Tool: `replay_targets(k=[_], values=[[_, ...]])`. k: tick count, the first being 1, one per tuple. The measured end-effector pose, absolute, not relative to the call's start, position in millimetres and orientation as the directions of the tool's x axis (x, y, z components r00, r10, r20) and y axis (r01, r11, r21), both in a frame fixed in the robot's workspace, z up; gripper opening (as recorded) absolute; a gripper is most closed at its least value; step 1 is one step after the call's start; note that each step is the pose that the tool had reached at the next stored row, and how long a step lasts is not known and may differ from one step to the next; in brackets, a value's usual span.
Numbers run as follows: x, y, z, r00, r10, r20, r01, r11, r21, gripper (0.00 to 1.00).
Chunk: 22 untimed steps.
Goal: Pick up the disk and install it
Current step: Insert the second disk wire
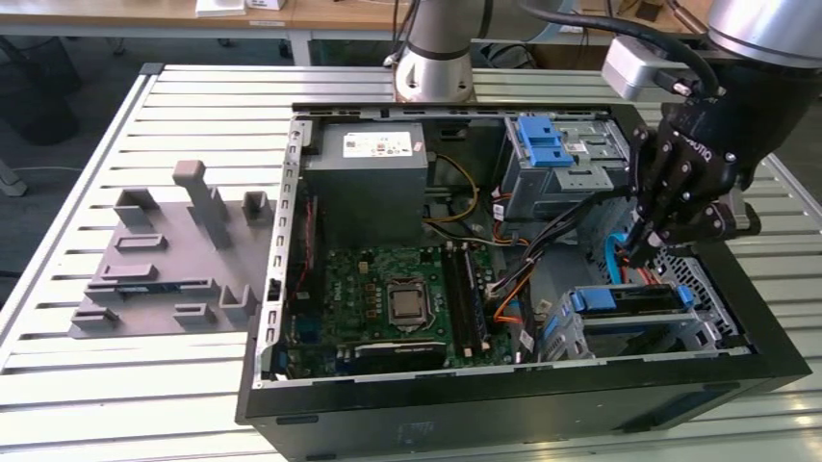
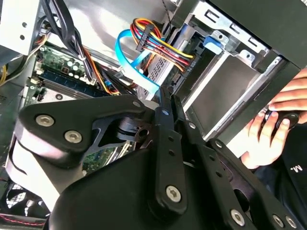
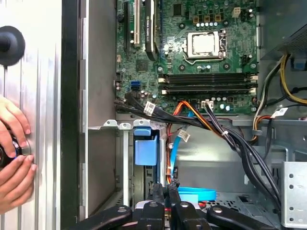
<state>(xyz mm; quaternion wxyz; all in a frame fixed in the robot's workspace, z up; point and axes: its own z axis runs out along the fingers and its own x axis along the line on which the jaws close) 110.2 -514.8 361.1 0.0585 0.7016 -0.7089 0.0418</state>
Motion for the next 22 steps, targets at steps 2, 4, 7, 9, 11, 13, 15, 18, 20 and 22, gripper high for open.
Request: replay_targets(k=[2, 4, 7, 9, 11, 13, 15, 18, 20, 22], values=[[110.2, -514.5, 360.4, -0.009, -0.989, 0.146, -1.0, 0.012, 0.023, 0.18], [110.2, -514.3, 359.4, -0.009, -0.989, 0.15, -1.0, 0.012, 0.023, 0.19], [110.2, -514.2, 357.0, -0.009, -0.988, 0.156, -1.0, 0.012, 0.023, 0.25], [110.2, -514.2, 355.6, -0.009, -0.987, 0.161, -1.0, 0.012, 0.023, 0.25], [110.2, -514.2, 354.6, -0.009, -0.987, 0.16, -1.0, 0.012, 0.023, 0.24], [110.4, -514.2, 354.3, -0.009, -0.99, 0.139, -1.0, 0.012, 0.023, 0.17], [110.5, -514.3, 354.0, -0.009, -0.995, 0.101, -1.0, 0.011, 0.023, 0.17], [110.5, -514.8, 352.9, -0.009, -0.997, 0.077, -1.0, 0.01, 0.023, 0.17], [110.6, -515.7, 352.4, -0.008, -0.998, 0.065, -1.0, 0.009, 0.02, 0.17], [110.6, -516.6, 352.3, -0.008, -0.999, 0.034, -1.0, 0.008, 0.018, 0.17]])
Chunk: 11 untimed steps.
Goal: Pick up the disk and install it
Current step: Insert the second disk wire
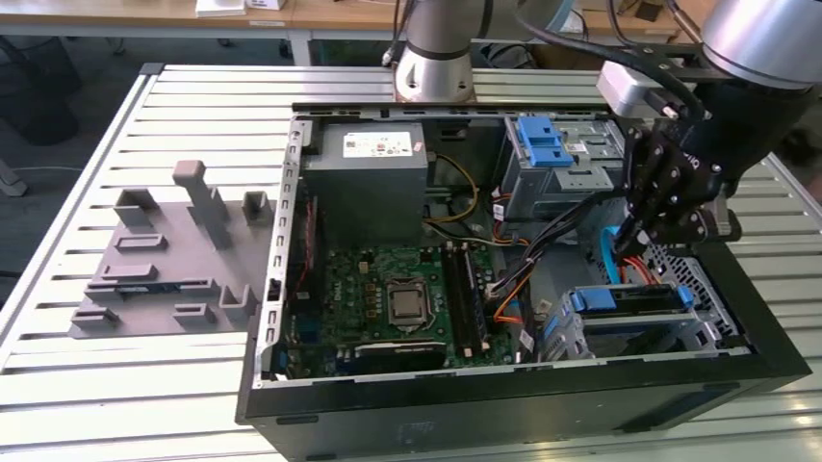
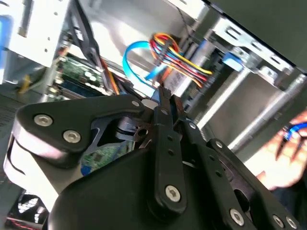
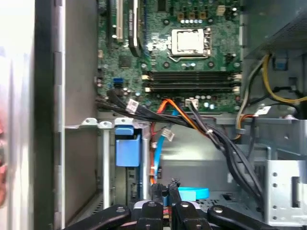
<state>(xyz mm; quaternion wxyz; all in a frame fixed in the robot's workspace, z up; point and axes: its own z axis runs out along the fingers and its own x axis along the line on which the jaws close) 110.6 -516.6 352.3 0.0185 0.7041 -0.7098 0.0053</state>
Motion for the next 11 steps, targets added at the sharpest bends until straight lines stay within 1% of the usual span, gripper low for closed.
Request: replay_targets(k=[2, 3, 11], values=[[110.5, -517.6, 352.1, -0.008, -1.0, -0.001, -1.0, 0.007, 0.018, 0.17], [110.5, -518.5, 351.9, -0.007, -1.0, -0.009, -1.0, 0.007, 0.017, 0.17], [110.5, -532.1, 347.6, -0.005, -1.0, -0.015, -1.0, 0.005, -0.001, 0.17]])
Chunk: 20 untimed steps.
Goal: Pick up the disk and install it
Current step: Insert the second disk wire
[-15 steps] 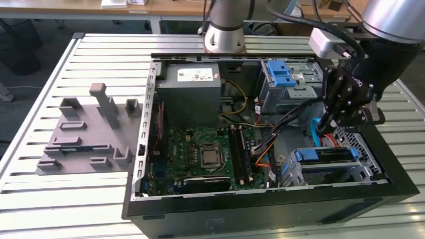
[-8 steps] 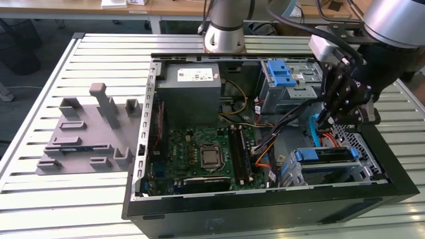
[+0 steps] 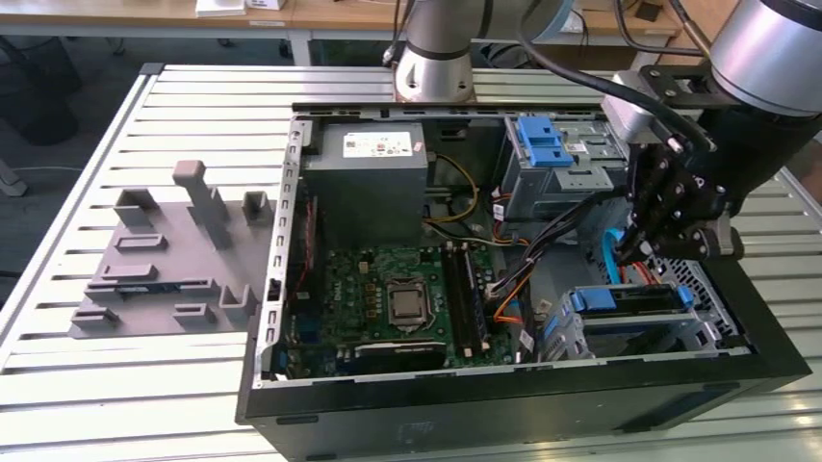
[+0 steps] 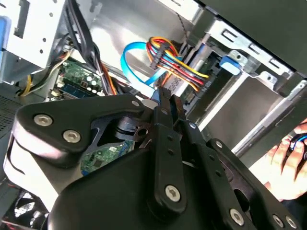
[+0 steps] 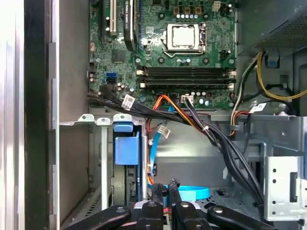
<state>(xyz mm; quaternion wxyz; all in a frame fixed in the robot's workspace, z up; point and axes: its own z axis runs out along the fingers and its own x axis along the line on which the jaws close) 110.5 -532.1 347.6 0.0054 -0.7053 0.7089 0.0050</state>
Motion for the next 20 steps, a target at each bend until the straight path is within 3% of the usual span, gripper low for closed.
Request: replay_targets(k=[20], values=[[110.5, -552.7, 342.6, -0.005, -1.0, -0.016, -1.0, 0.005, -0.001, 0.17]])
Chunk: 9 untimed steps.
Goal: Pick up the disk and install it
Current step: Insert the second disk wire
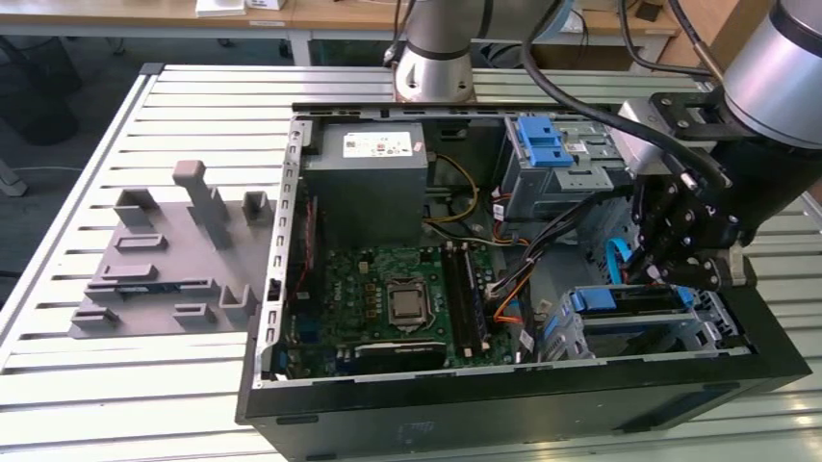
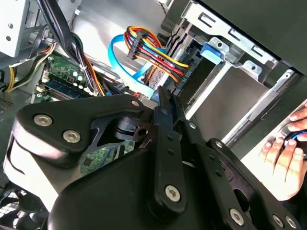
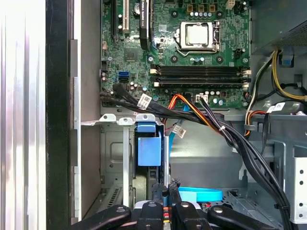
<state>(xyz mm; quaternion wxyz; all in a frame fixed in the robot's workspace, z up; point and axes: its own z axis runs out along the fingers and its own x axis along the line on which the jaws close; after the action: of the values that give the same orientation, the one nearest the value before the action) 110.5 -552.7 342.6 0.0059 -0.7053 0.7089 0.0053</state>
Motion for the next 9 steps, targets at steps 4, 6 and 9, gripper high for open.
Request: replay_targets(k=[4, 6, 9], values=[[110.5, -554.2, 341.5, -0.005, -1.0, -0.016, -1.0, 0.005, -0.001, 0.17], [110.5, -555.4, 340.5, -0.005, -1.0, -0.016, -1.0, 0.005, -0.001, 0.17], [110.6, -557.1, 339.5, -0.005, -1.0, -0.016, -1.0, 0.005, -0.001, 0.17]])
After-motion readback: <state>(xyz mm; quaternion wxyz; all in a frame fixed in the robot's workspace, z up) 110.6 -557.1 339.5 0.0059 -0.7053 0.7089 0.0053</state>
